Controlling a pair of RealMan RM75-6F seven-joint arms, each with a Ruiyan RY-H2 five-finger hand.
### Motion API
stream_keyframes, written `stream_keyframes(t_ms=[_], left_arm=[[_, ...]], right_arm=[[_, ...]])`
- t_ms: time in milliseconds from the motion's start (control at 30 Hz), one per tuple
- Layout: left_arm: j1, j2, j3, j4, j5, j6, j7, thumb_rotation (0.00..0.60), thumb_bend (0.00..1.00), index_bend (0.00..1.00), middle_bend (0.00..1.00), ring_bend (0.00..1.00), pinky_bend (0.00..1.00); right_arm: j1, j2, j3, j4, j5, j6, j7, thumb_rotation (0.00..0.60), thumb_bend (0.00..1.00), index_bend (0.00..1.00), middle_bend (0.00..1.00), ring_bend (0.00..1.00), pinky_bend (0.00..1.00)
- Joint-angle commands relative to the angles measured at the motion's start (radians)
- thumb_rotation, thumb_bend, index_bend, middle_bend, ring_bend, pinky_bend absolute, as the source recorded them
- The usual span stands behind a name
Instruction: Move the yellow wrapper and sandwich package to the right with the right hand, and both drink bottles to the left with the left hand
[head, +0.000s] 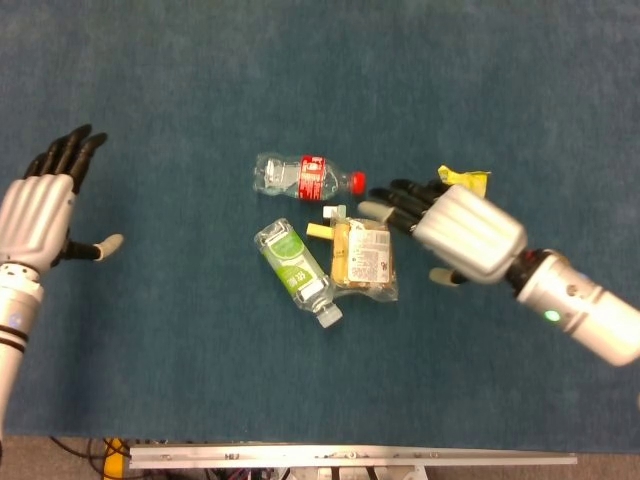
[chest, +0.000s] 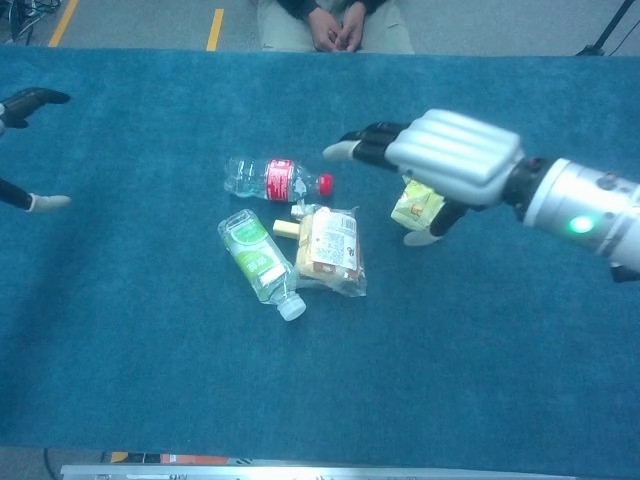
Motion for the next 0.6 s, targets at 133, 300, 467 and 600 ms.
stream_keyframes(t_ms=[133, 300, 467, 600], left_arm=[[0.022, 0.022, 0.004, -0.001, 0.022, -0.002, -0.023, 0.600, 0.17, 0.00, 0.00, 0.00, 0.11], [0.035, 0.041, 0.004, -0.010, 0.014, -0.016, -0.039, 0.600, 0.17, 0.00, 0.00, 0.00, 0.11], [0.048, 0.057, 0.007, -0.013, 0.019, -0.026, -0.053, 0.600, 0.17, 0.00, 0.00, 0.00, 0.11], [0.051, 0.080, 0.012, -0.024, 0.016, -0.059, -0.075, 0.600, 0.17, 0.00, 0.00, 0.00, 0.11]], right_arm=[[0.043, -0.106, 0.005, 0.036, 0.072, -0.054, -0.132, 0.600, 0.00, 0.00, 0.13, 0.14, 0.38], [0.057, -0.171, 0.004, 0.066, 0.144, -0.071, -0.223, 0.600, 0.00, 0.00, 0.13, 0.14, 0.38], [0.064, -0.223, -0.013, 0.094, 0.189, -0.068, -0.297, 0.600, 0.00, 0.00, 0.13, 0.14, 0.38], [0.065, -0.263, -0.022, 0.119, 0.213, -0.054, -0.342, 0.600, 0.00, 0.00, 0.13, 0.14, 0.38]])
